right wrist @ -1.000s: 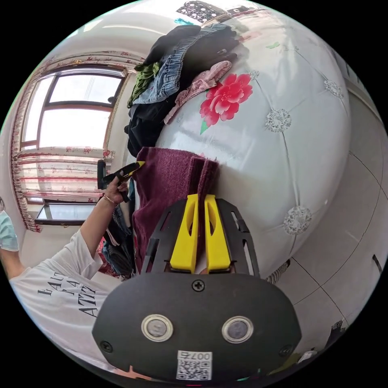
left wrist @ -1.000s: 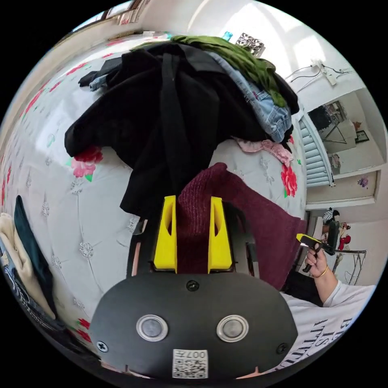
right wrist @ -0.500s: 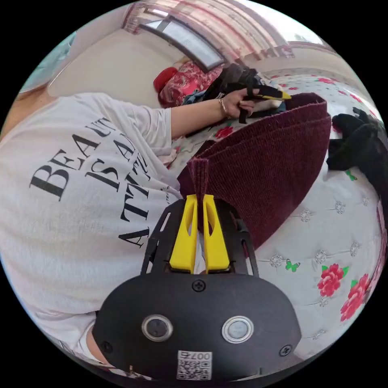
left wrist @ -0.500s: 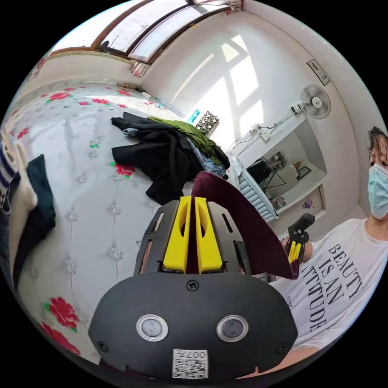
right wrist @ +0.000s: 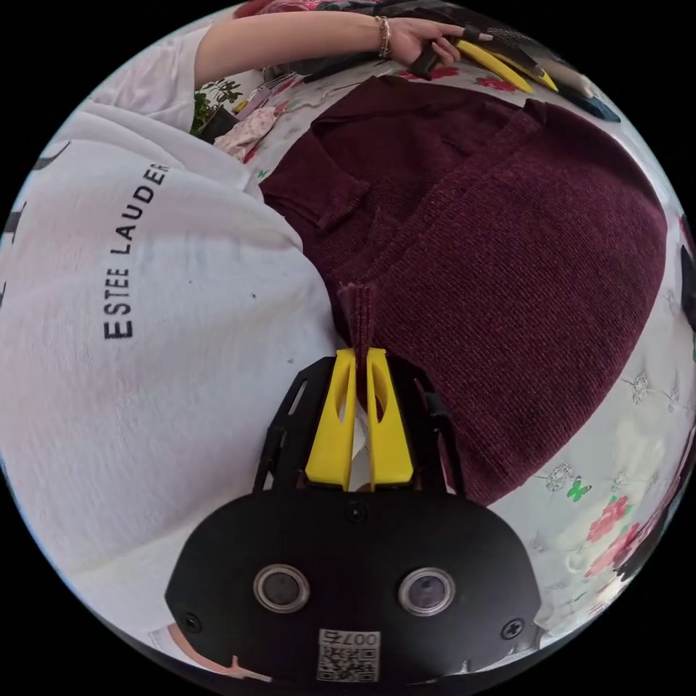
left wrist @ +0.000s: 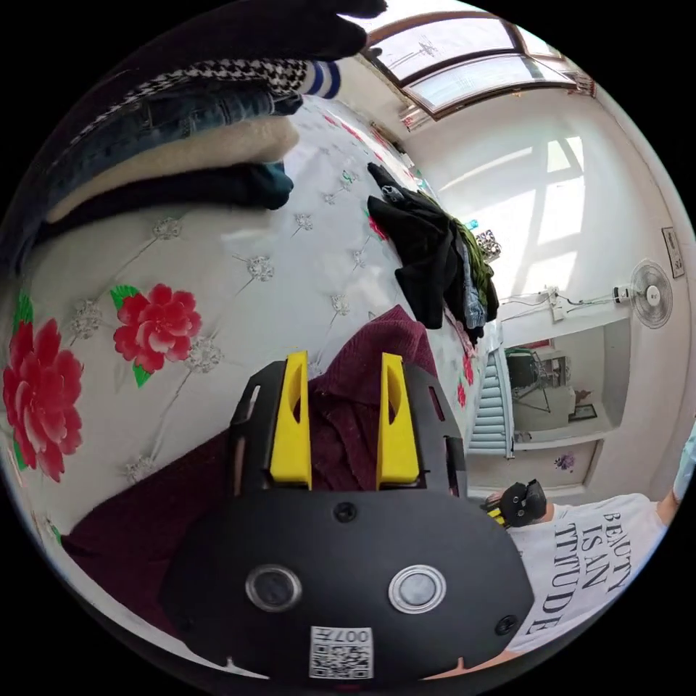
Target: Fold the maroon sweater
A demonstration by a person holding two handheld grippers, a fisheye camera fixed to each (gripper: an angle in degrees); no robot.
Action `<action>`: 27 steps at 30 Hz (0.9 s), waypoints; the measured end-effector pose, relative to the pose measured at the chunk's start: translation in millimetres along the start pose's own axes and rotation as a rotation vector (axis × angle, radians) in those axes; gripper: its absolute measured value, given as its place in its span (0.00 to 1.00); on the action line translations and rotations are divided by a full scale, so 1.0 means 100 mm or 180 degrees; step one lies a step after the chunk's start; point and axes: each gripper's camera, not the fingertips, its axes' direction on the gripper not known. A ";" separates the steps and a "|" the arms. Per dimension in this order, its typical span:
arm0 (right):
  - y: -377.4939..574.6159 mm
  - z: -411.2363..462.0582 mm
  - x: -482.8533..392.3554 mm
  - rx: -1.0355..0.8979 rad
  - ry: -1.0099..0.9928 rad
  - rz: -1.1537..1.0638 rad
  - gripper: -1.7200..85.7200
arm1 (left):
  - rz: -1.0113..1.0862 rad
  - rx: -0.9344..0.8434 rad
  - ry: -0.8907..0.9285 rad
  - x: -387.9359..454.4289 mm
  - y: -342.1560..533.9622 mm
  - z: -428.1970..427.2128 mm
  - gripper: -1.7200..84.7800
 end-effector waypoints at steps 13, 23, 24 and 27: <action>0.09 0.38 -0.03 0.0391 0.0010 0.0291 0.02 | 0.0744 -0.0399 -0.0161 0.72 -0.49 -0.22 0.07; -0.13 1.21 0.40 0.0044 -0.0444 0.0394 0.03 | -0.0325 -0.0011 -0.0651 0.00 -0.12 -0.63 0.08; -0.11 1.17 0.40 0.0073 -0.0436 0.0386 0.03 | -0.0264 0.0187 -0.0691 0.10 0.00 -0.83 0.08; -0.02 0.99 0.36 0.0216 -0.0421 0.0307 0.04 | -0.0189 0.0441 -0.0792 0.29 0.44 -1.29 0.09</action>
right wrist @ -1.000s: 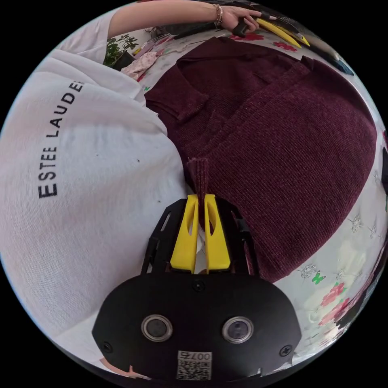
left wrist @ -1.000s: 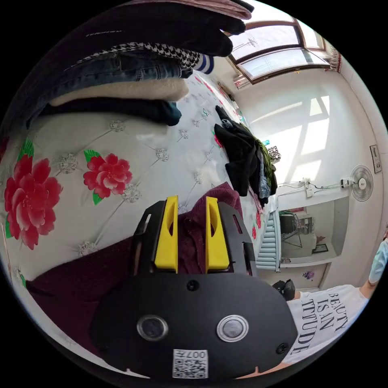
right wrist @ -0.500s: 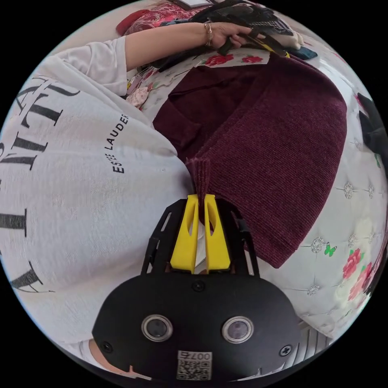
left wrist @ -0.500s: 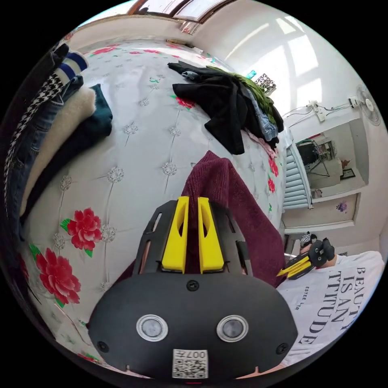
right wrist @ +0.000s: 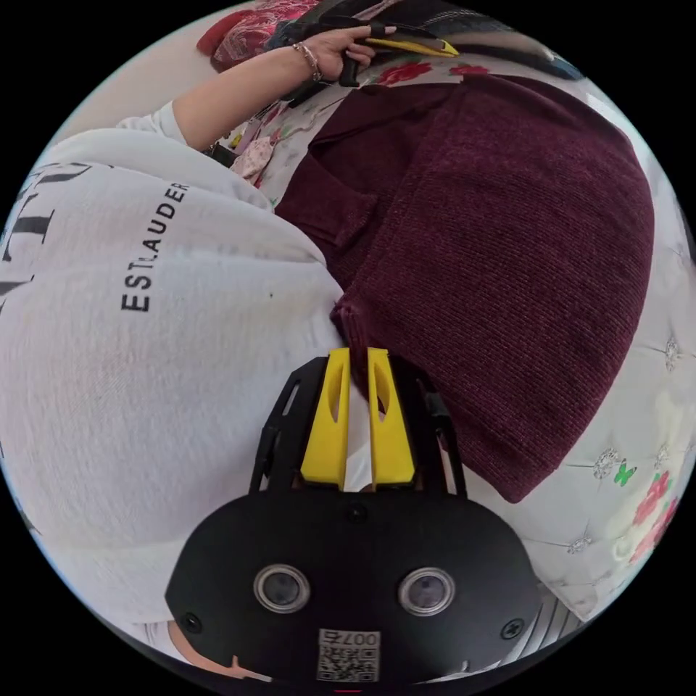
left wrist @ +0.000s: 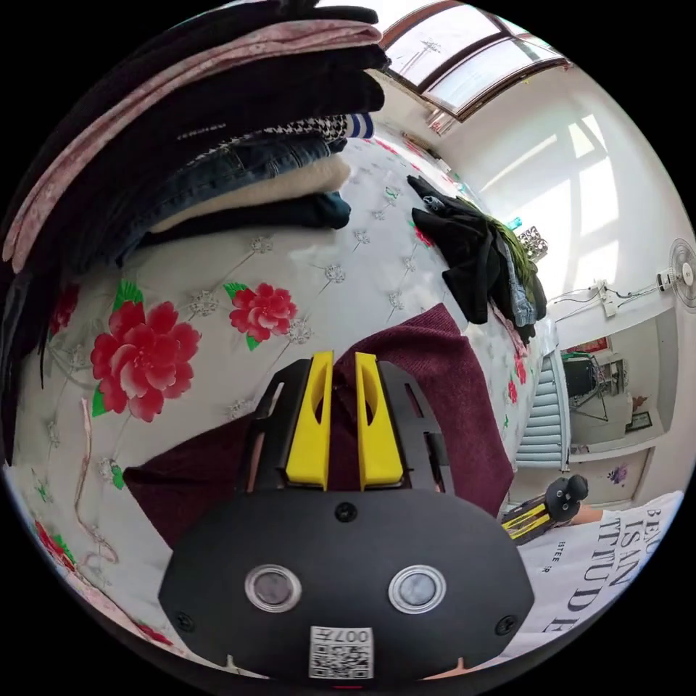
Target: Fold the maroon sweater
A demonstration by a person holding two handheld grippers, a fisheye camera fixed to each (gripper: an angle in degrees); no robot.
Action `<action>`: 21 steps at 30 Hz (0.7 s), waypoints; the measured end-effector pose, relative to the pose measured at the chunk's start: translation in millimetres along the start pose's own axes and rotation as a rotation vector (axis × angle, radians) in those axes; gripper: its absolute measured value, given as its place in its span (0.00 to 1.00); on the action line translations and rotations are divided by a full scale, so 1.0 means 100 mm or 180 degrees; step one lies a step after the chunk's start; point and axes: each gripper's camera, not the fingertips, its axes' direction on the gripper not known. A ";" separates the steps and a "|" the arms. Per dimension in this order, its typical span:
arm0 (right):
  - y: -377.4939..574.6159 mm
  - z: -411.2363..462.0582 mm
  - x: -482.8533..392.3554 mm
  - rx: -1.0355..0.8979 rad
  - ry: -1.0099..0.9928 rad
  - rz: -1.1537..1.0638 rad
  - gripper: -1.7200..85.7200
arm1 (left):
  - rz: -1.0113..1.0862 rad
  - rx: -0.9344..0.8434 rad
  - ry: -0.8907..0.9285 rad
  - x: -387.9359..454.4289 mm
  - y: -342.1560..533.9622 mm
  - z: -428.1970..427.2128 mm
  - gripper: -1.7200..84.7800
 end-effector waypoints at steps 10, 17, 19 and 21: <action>-0.62 -0.52 -0.22 0.0821 0.0288 -0.0329 0.10 | -0.1024 -0.0005 -0.0564 -0.12 2.56 -1.35 0.13; -2.46 -0.23 -0.72 0.0913 0.0272 -0.0859 0.14 | -0.1500 -0.0032 -0.0423 0.40 3.65 -1.34 0.18; -2.94 0.00 -0.75 0.0814 0.0172 -0.0781 0.15 | -0.1558 -0.0179 -0.0339 0.53 3.67 -1.19 0.18; -3.34 0.25 -0.72 0.0665 0.0130 -0.0594 0.17 | -0.1377 -0.0201 -0.0697 0.79 3.60 -1.15 0.16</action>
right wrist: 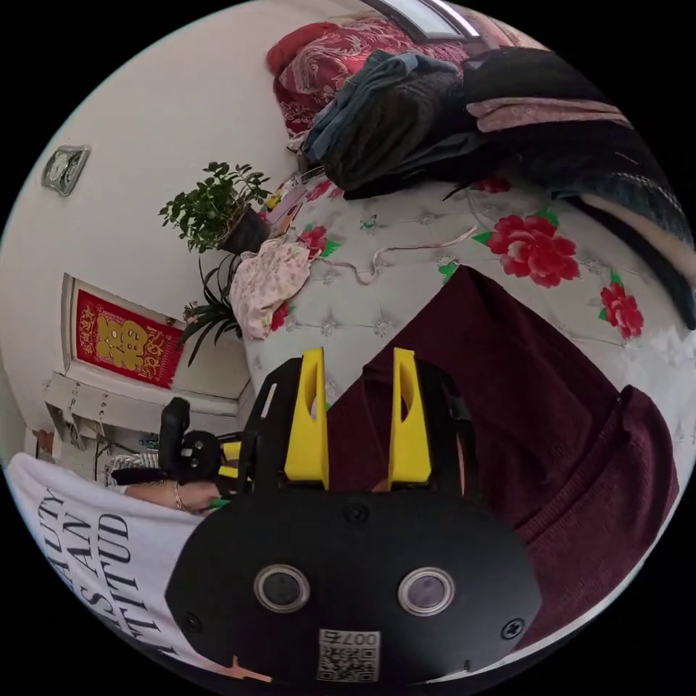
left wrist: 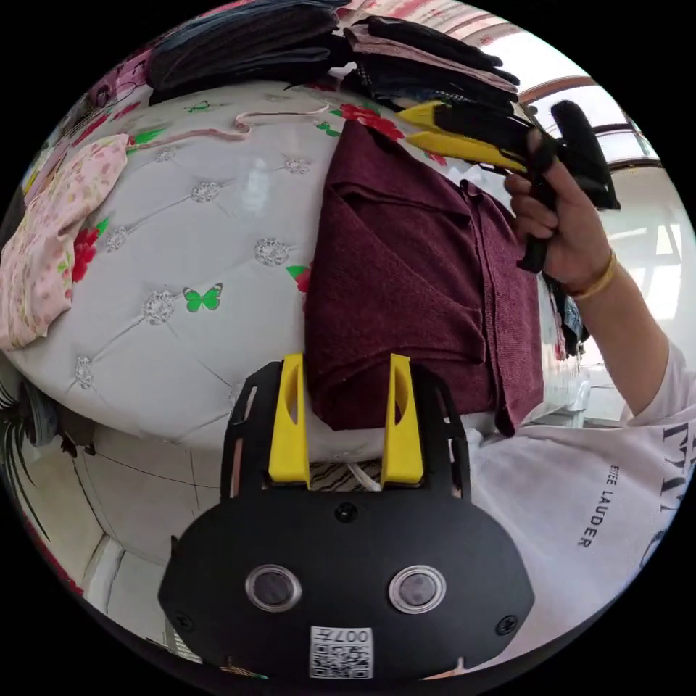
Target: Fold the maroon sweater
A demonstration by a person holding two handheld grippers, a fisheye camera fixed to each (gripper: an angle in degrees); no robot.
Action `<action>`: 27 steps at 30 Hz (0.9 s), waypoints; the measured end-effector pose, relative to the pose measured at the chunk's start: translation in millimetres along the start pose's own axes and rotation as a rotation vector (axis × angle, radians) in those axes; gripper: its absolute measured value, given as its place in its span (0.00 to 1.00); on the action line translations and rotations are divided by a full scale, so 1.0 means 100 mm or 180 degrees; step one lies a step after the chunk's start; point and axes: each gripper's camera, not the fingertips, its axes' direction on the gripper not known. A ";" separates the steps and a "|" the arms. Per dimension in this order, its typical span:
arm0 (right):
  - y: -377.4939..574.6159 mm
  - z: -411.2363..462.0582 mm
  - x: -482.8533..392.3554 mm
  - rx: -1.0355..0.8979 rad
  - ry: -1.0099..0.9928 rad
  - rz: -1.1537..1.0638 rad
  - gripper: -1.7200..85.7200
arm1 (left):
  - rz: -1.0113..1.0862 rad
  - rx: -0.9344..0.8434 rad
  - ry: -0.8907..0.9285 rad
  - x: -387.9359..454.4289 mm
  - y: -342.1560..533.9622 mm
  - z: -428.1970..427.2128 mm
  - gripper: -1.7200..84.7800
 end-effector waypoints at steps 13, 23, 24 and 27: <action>-0.35 -0.22 0.15 -0.0341 0.0917 0.0022 0.06 | 0.1495 0.0459 0.0383 1.52 0.35 -1.26 0.05; 1.52 -3.91 1.70 0.1111 0.0330 0.0891 0.07 | 0.3238 0.0060 0.1113 3.98 0.27 -1.26 0.07; 1.67 -4.00 1.83 0.1119 0.0413 0.1021 0.07 | 0.3286 -0.0199 0.1260 4.21 0.26 -1.00 0.08; 2.58 -4.23 2.56 0.1185 0.0365 0.1949 0.10 | 0.3235 -0.0874 0.1623 4.53 0.35 -0.56 0.11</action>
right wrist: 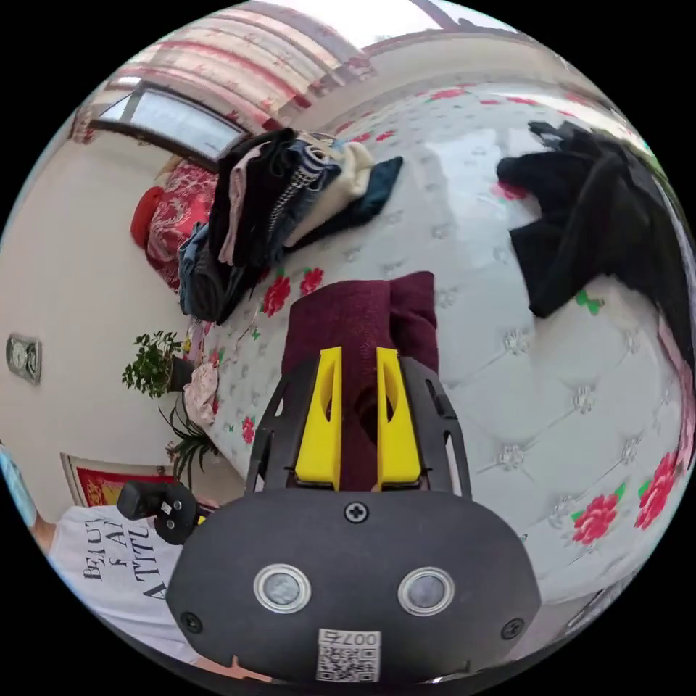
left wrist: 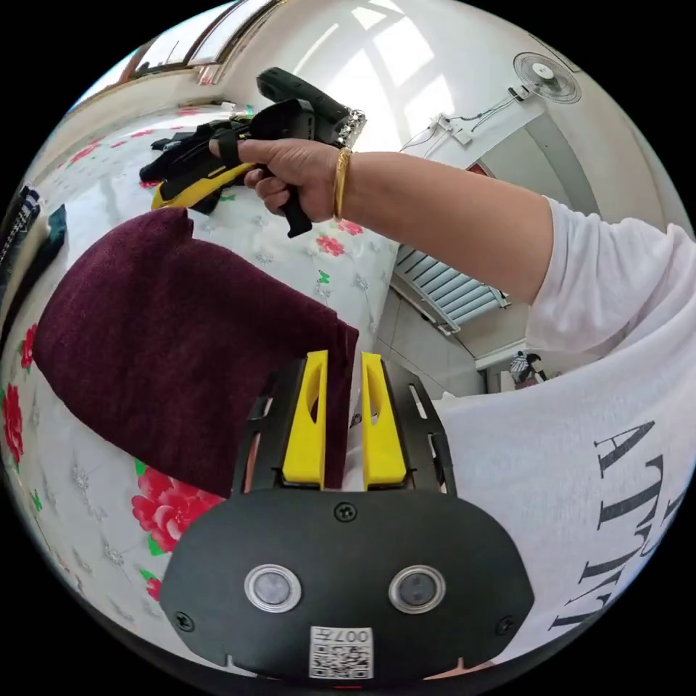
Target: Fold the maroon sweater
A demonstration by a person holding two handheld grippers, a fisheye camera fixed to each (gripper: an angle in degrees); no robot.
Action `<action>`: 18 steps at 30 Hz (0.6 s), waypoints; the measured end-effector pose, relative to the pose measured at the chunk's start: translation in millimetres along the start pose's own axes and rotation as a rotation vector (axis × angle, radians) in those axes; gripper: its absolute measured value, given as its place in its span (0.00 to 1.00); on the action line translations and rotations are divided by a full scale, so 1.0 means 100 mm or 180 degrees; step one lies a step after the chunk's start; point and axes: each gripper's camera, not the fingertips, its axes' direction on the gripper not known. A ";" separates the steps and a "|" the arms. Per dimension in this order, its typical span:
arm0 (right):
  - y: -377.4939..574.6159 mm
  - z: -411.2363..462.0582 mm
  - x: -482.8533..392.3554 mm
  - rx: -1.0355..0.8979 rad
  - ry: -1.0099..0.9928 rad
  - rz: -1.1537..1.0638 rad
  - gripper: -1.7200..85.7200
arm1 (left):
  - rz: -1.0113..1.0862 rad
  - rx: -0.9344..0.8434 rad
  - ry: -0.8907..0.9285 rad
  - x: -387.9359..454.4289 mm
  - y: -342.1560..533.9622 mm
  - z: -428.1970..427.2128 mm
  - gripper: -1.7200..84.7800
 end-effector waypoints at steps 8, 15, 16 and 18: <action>1.33 -0.72 1.02 0.0002 -0.0306 0.0518 0.15 | -0.1338 0.0302 -0.0582 -0.49 1.02 -0.51 0.13; 1.71 -0.94 0.97 -0.0607 -0.0348 0.0247 0.16 | -0.2087 0.0376 -0.0187 -0.74 1.32 -0.62 0.19; 1.70 -0.89 0.94 -0.0801 -0.0284 0.0188 0.16 | -0.2084 0.0364 -0.0149 -0.74 1.27 -0.59 0.20; 1.66 -1.00 0.87 -0.0668 -0.0133 0.0068 0.15 | -0.2088 0.0164 -0.0187 -0.73 1.03 -0.46 0.20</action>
